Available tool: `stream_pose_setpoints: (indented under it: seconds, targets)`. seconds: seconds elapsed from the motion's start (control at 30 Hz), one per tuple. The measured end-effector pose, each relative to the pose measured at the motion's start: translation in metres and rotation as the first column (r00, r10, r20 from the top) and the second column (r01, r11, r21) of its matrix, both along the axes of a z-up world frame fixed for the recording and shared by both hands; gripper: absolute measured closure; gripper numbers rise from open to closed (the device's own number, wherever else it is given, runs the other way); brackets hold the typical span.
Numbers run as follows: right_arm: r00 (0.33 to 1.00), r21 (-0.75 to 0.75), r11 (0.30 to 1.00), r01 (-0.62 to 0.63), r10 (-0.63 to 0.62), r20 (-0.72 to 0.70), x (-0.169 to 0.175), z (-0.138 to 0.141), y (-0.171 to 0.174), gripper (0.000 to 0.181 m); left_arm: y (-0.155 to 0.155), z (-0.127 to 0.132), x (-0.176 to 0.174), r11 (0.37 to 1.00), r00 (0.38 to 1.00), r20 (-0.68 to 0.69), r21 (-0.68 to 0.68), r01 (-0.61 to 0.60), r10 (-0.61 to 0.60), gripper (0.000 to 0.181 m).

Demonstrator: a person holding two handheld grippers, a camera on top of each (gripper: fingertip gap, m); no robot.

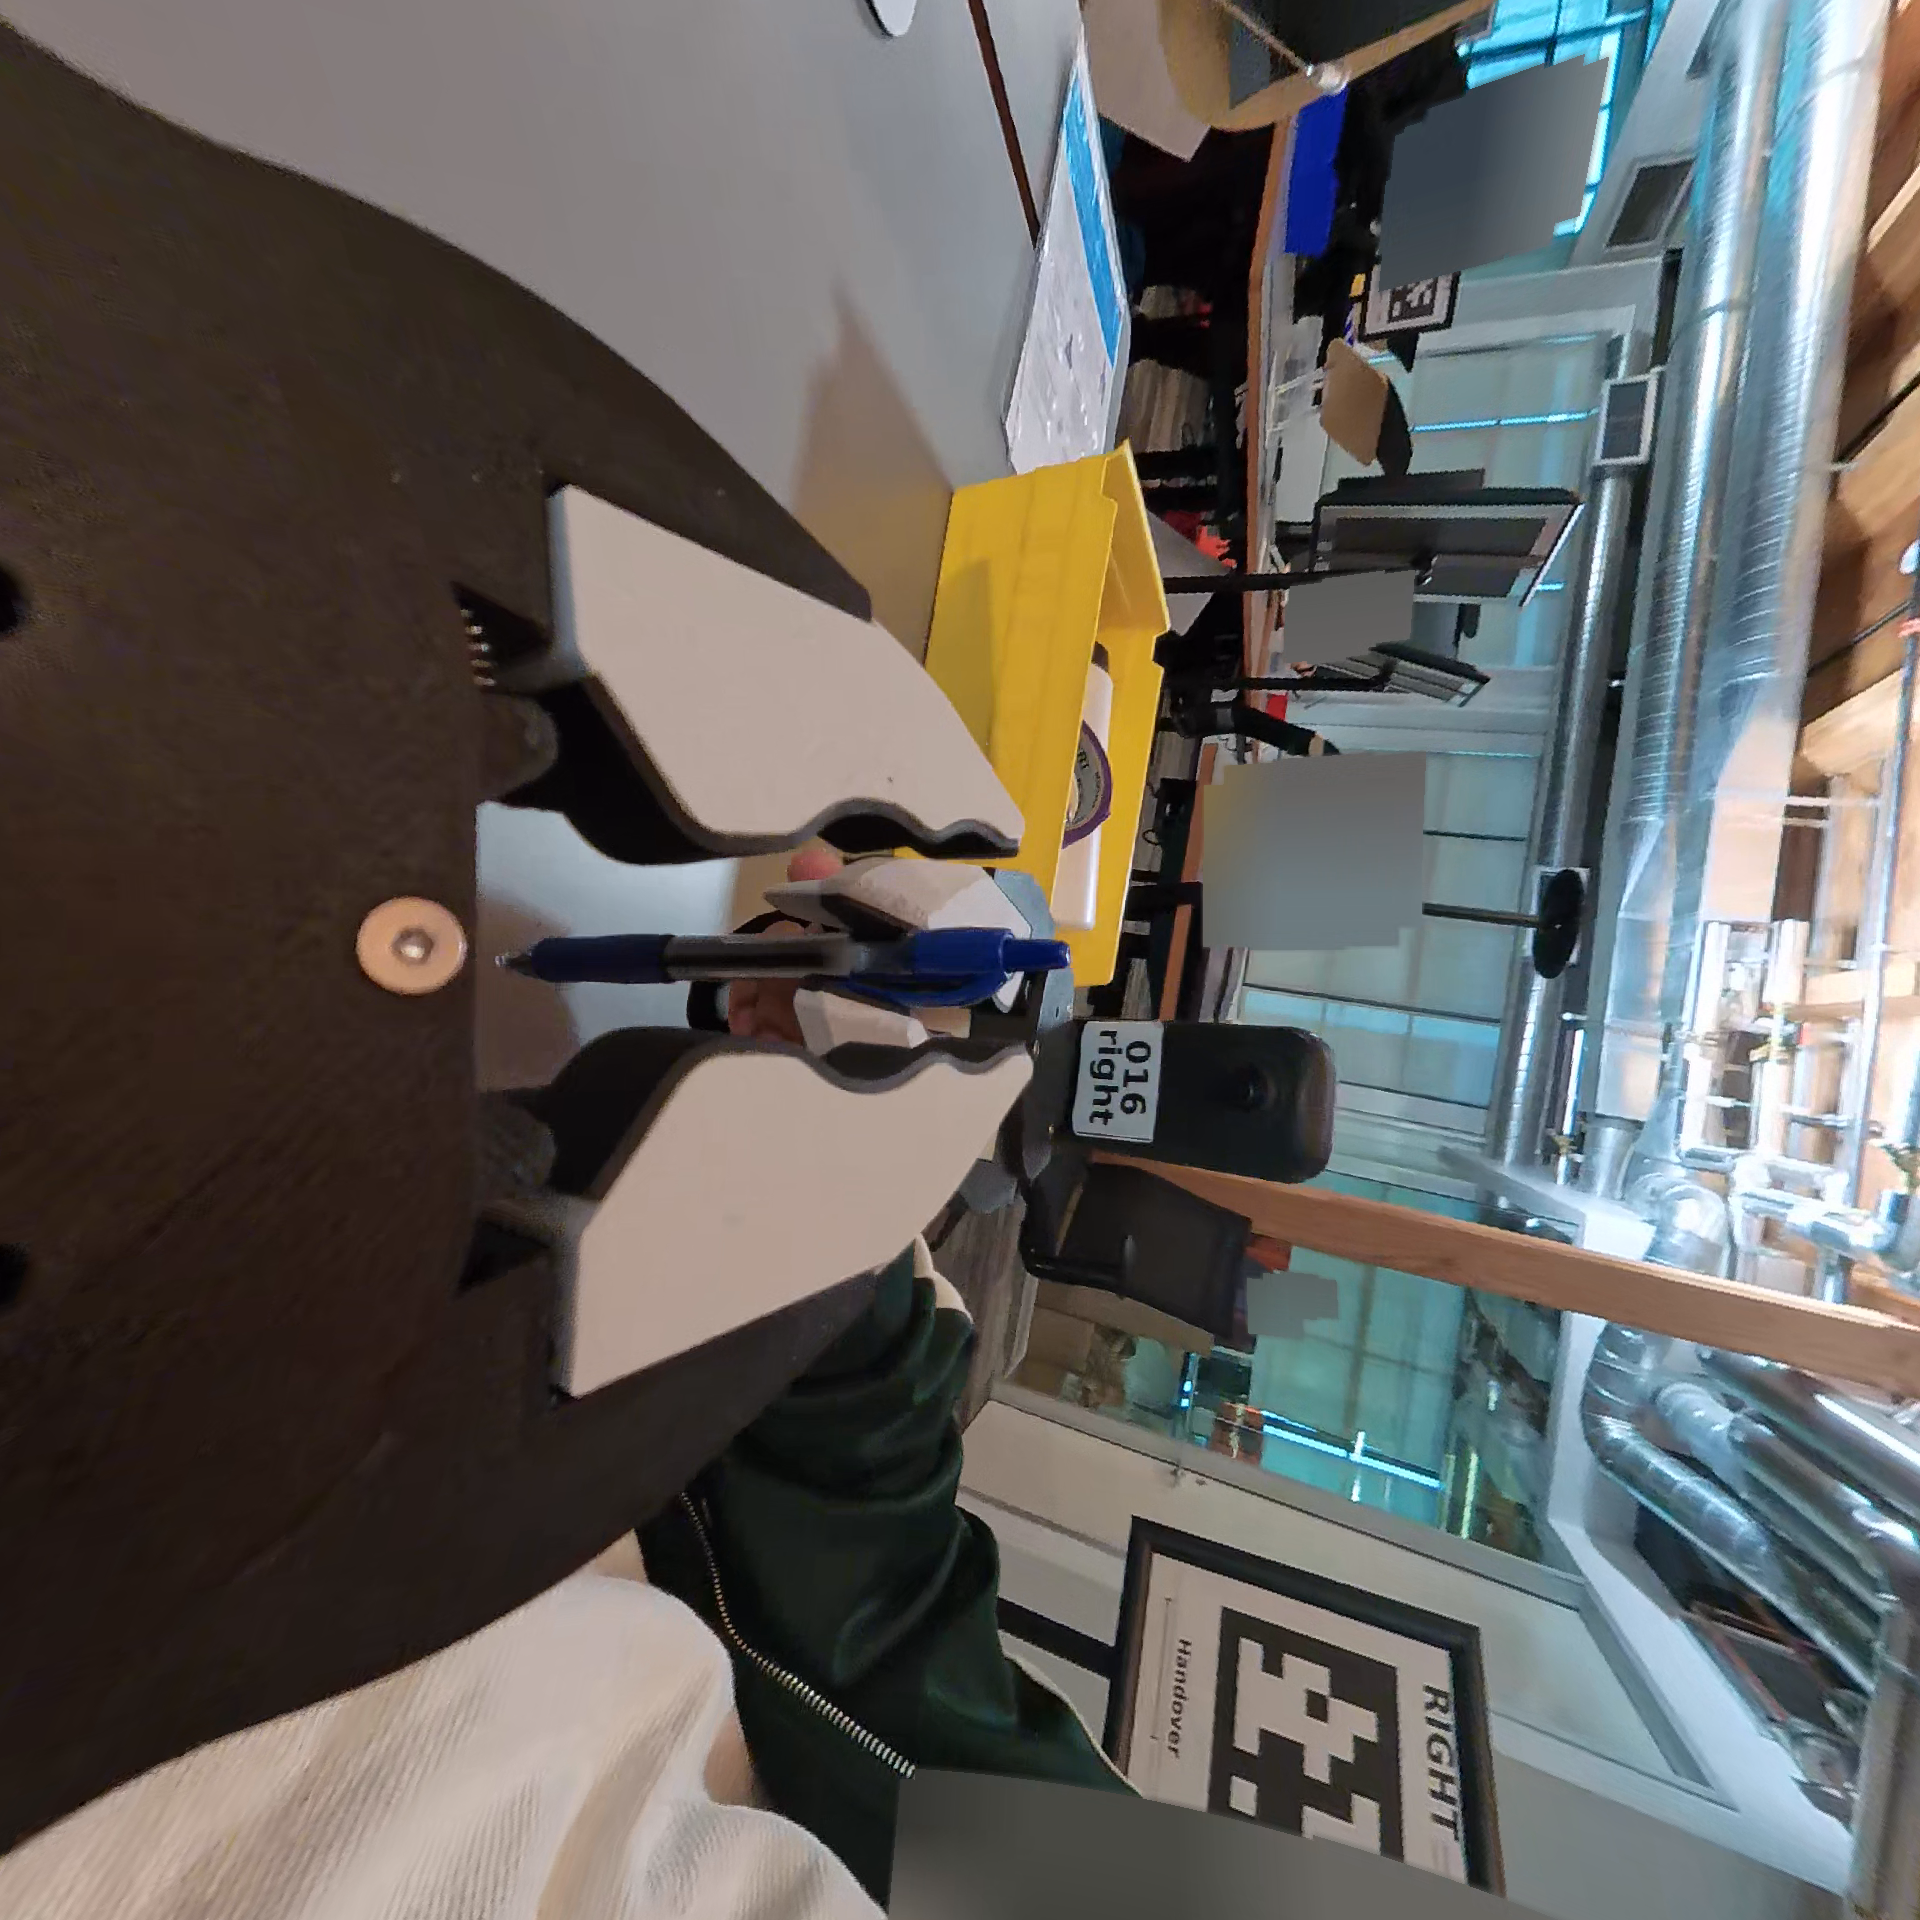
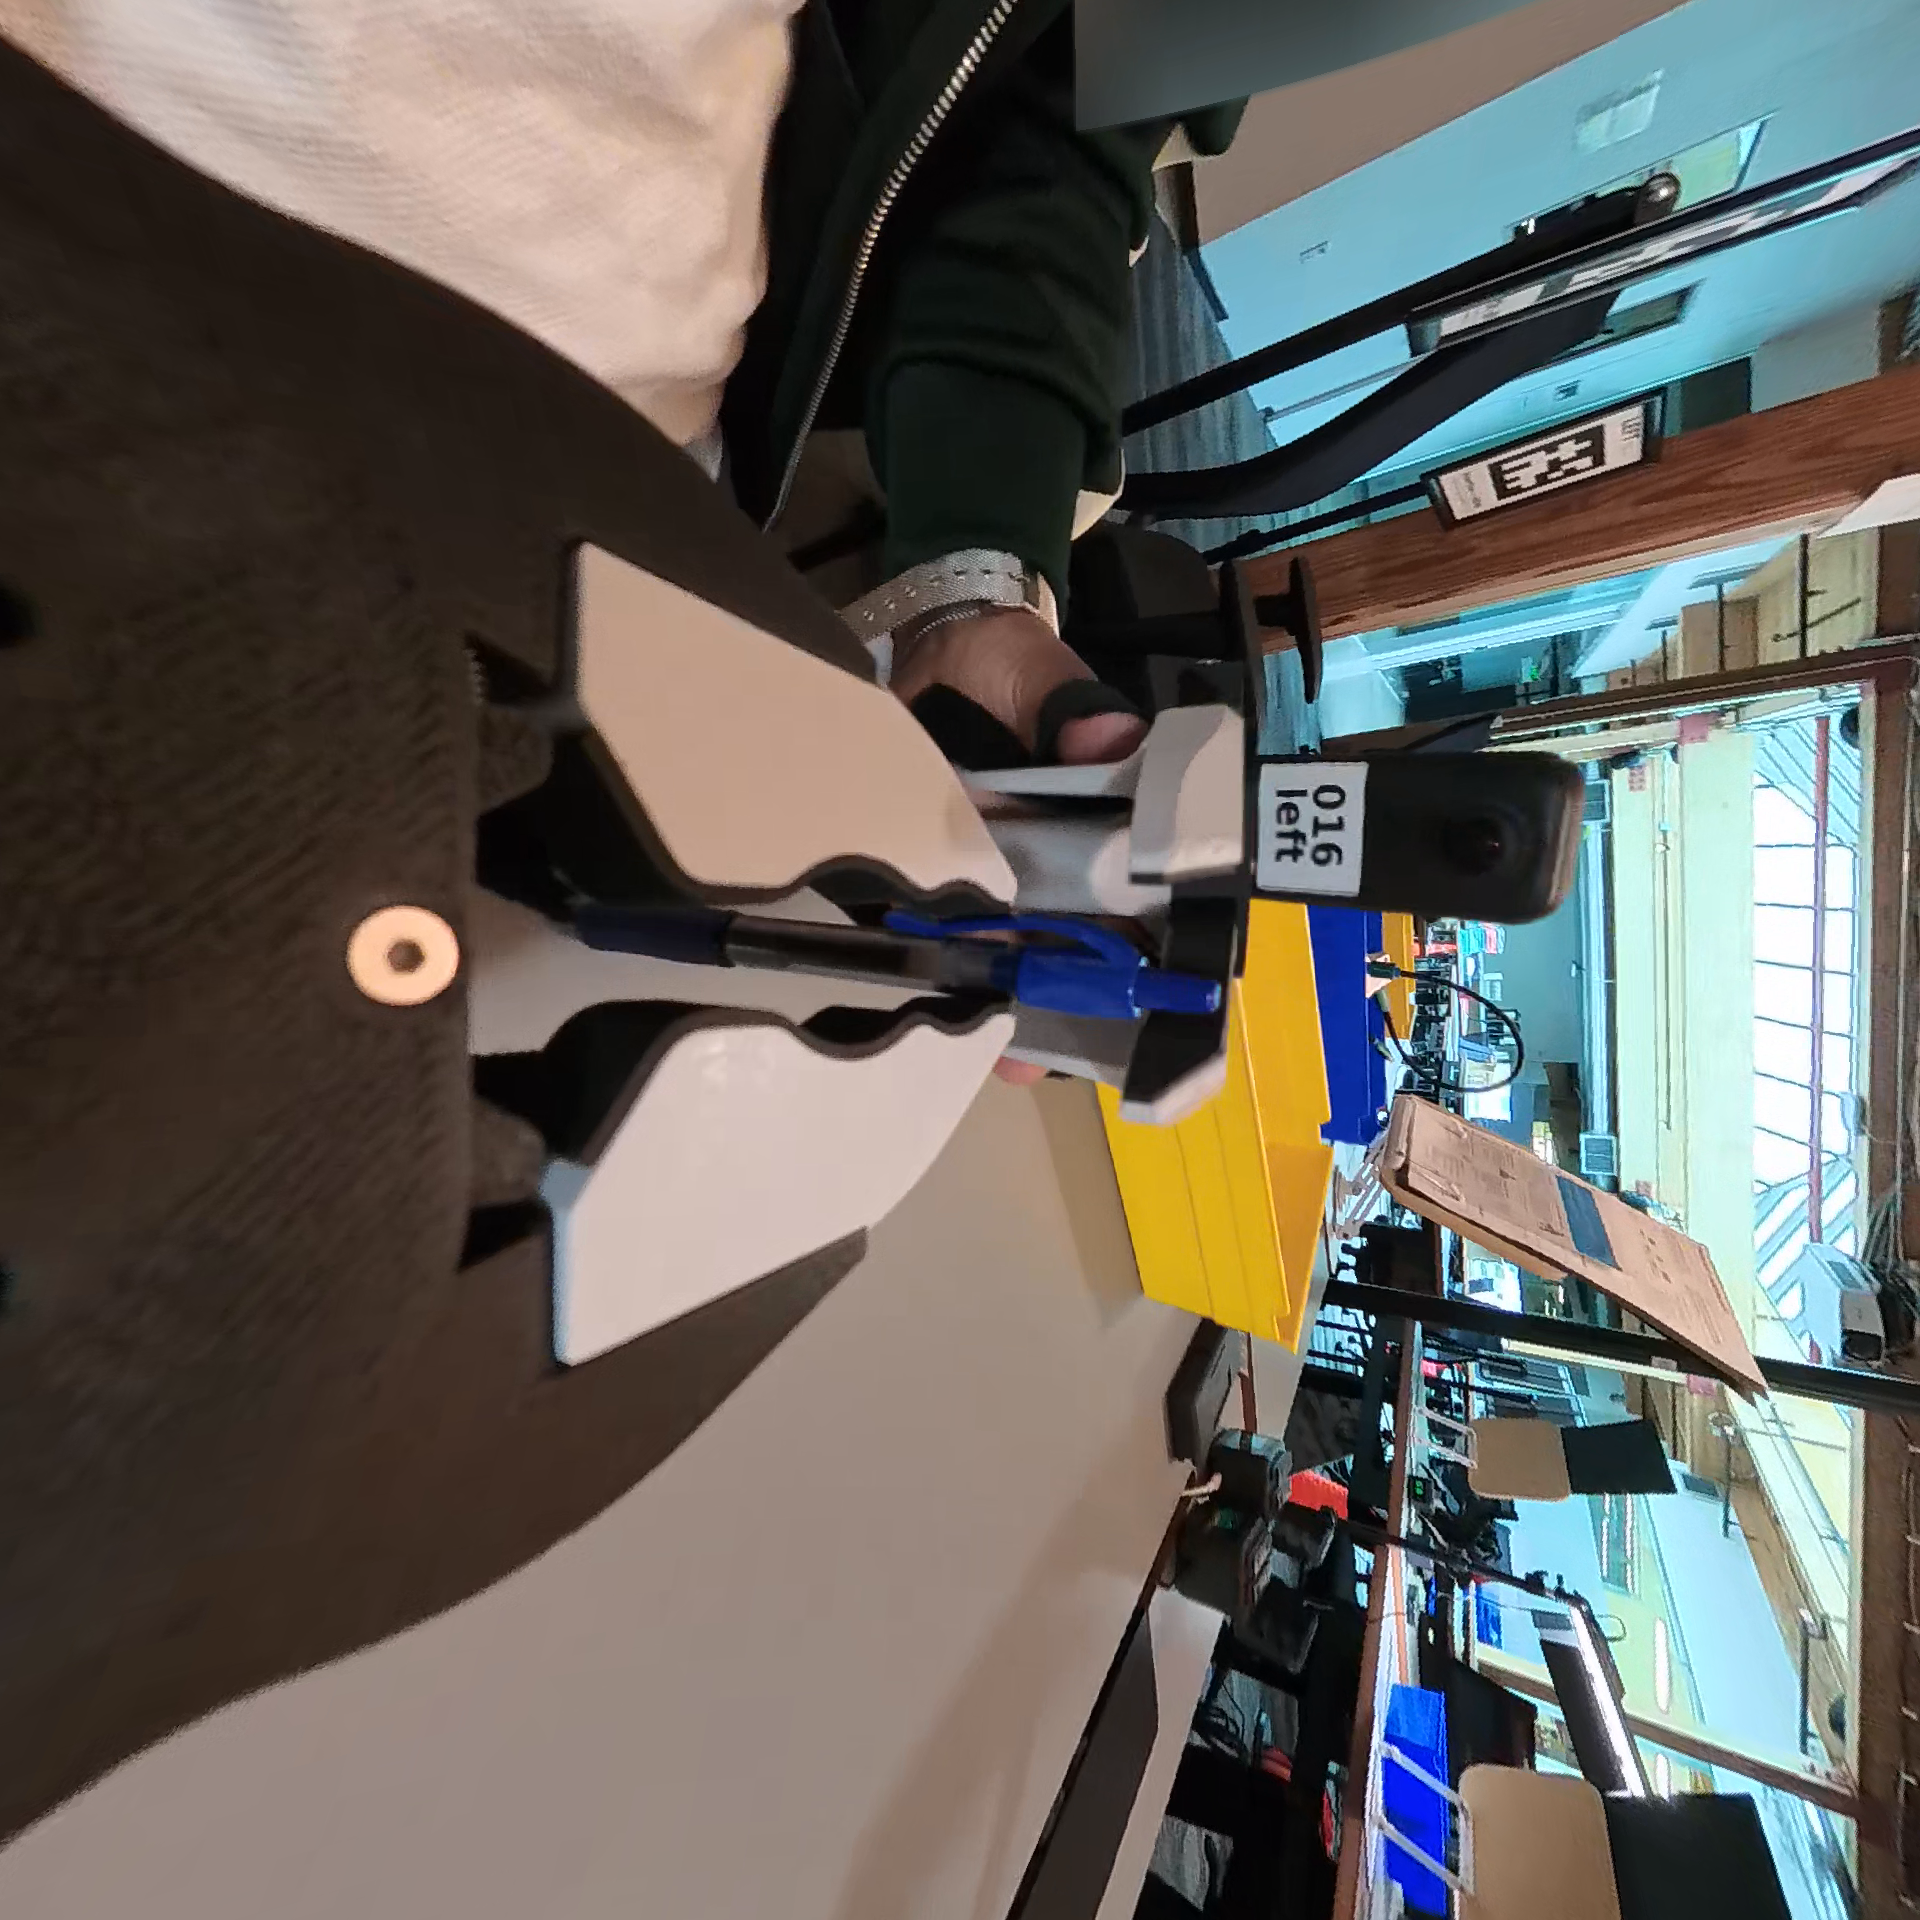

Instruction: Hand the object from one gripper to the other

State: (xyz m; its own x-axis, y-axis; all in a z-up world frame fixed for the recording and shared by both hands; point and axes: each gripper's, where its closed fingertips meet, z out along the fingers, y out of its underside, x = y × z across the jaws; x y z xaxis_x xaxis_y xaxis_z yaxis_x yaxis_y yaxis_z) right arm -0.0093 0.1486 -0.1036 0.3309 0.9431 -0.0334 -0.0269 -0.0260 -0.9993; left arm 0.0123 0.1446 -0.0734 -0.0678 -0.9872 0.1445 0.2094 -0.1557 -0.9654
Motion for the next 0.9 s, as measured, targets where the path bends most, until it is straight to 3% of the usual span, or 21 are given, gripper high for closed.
stream_pose_setpoints:
  seconds: [0.17,0.3,0.53,0.67,0.73,0.8,0.9]
  targets:
    - [1.000,0.011,1.000,-0.003,0.003,0.030,-0.002,-0.004,-0.001,0.167,-0.008,0.003,0.005,1.000,1.000,0.009,-0.007,0.028,-0.028,0.155]
    - [0.999,0.022,1.000,-0.018,0.017,0.043,-0.005,-0.005,-0.004,0.167,-0.006,0.002,0.003,1.000,1.000,0.000,-0.014,0.010,-0.010,0.175]
    - [0.999,0.012,1.000,-0.024,0.023,0.025,-0.004,-0.005,-0.003,0.165,-0.004,0.001,0.004,1.000,1.000,-0.023,-0.030,0.004,-0.004,0.174]
    - [0.995,0.011,0.996,0.091,-0.091,-0.047,0.007,0.001,0.016,0.100,0.001,0.004,-0.001,0.999,1.000,-0.015,-0.023,-0.026,0.025,0.174]
    - [0.980,0.019,0.985,0.170,-0.166,-0.111,0.018,0.010,0.026,0.078,0.004,0.004,-0.004,0.999,0.999,-0.014,-0.026,-0.041,0.040,0.174]
    - [0.962,0.037,0.973,0.226,-0.217,-0.168,0.030,0.021,0.031,0.072,0.008,0.003,-0.006,0.998,0.999,-0.012,-0.036,-0.046,0.046,0.174]
    - [0.954,0.044,0.971,0.235,-0.222,-0.201,0.038,0.028,0.030,0.081,0.010,0.002,-0.007,0.998,0.999,-0.010,-0.044,-0.049,0.049,0.174]
